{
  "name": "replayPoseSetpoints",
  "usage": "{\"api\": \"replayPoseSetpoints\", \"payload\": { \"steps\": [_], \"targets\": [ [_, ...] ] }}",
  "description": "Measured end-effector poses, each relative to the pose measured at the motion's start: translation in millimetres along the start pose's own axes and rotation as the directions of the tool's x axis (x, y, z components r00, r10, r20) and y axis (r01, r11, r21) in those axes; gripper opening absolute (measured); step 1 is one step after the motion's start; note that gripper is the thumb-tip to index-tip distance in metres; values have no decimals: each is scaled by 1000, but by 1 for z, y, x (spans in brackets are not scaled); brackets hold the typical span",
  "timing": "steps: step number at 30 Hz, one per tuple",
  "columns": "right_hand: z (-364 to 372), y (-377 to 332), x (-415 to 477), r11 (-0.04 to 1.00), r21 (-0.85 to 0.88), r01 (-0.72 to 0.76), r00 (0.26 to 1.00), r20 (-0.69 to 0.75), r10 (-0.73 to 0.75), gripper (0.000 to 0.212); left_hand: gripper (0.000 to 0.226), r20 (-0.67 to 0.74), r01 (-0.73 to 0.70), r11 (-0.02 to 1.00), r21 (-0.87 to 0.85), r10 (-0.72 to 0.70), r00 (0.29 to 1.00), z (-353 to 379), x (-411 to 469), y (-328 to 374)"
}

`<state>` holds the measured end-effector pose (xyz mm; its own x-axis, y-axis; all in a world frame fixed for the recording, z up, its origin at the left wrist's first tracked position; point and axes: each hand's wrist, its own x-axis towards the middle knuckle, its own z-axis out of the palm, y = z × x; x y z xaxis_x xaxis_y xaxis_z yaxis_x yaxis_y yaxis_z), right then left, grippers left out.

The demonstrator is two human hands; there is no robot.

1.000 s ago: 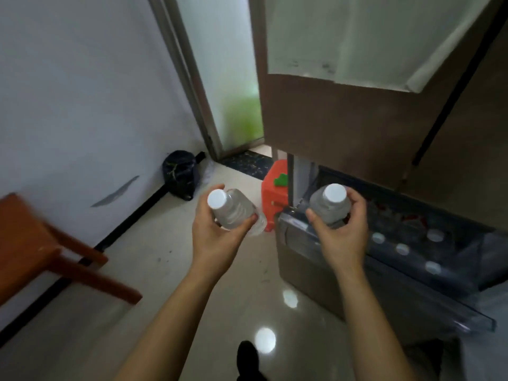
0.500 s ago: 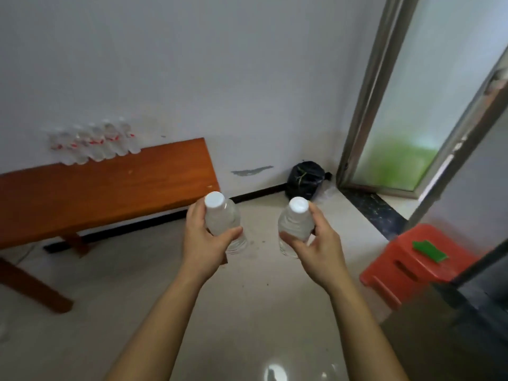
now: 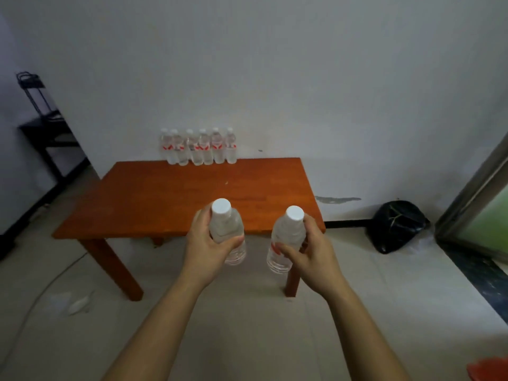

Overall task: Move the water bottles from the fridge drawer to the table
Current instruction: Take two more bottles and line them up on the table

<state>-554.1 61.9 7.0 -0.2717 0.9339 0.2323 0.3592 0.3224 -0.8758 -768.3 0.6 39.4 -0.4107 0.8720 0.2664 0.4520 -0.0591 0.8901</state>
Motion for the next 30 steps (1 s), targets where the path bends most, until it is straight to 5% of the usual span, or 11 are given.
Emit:
{"api": "replayPoseSetpoints", "payload": {
  "steps": [20,30],
  "targets": [
    [185,40,408,973,32,229,940,254,-229,54,75,-210,63,956,285,-2,978,-42,357,-124],
    [323,45,531,983,-47,176,912,384,-145,59,69,-185,121,945,303,-66,981,-100,498,-263]
  ]
}}
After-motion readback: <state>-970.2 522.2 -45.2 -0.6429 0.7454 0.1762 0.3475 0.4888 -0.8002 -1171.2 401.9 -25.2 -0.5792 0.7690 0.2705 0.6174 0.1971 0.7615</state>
